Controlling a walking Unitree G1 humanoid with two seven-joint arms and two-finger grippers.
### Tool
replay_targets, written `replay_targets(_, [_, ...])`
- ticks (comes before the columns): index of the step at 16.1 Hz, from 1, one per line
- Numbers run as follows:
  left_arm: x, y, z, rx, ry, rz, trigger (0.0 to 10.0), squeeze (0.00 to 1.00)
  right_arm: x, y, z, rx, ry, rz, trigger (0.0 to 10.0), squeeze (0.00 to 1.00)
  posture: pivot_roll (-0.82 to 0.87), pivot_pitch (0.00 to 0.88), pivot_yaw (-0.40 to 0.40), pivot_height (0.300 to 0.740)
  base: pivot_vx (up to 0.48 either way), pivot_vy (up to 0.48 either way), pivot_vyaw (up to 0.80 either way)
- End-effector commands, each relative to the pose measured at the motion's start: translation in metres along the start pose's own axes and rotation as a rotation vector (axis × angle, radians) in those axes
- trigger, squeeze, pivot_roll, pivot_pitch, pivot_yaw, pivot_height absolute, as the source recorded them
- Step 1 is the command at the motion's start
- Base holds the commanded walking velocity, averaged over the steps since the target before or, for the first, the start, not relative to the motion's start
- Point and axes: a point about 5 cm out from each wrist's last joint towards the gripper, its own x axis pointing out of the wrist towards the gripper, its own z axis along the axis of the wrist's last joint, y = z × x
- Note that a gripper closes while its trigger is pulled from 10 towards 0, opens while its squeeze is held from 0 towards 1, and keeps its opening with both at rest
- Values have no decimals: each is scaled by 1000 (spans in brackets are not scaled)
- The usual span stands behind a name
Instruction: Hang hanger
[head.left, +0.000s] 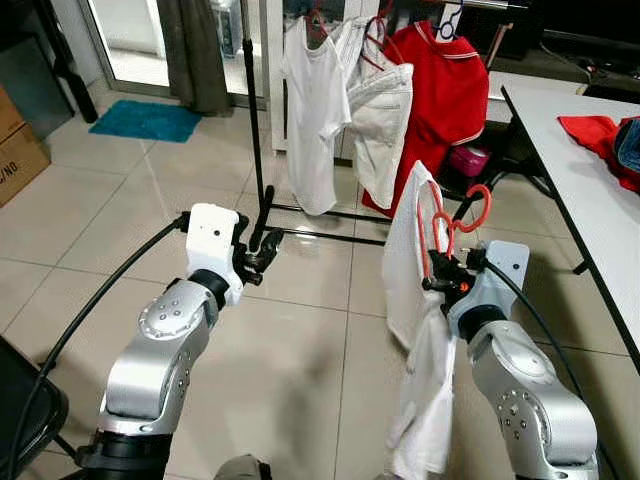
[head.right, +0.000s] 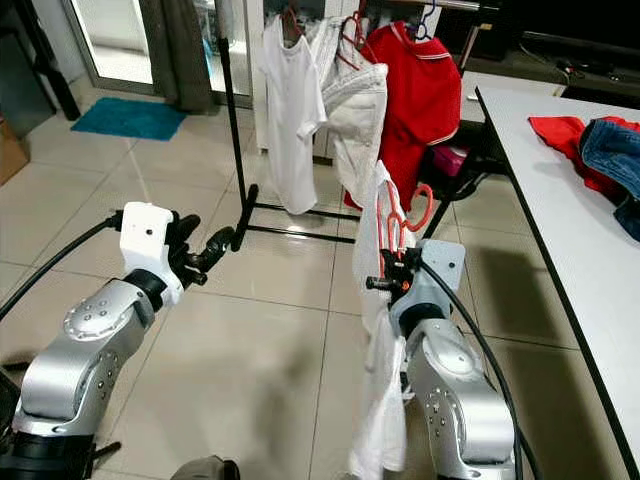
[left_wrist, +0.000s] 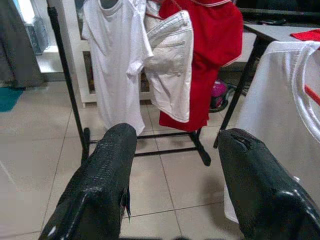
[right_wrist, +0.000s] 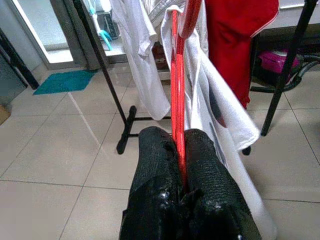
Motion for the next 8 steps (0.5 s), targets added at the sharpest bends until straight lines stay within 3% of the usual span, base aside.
replay_targets(1, [-2,-1,8,0,-24,3,10000,0,2,2,6,-1,-36,-1,10000,0,3,87,-39,740,274,0,0])
replay_targets(8, [-5,-1,7,-13,-5,0,10000,0,-2,6,5,-10,-27,25,10000,0,-9,103,-40,740,298,0,0])
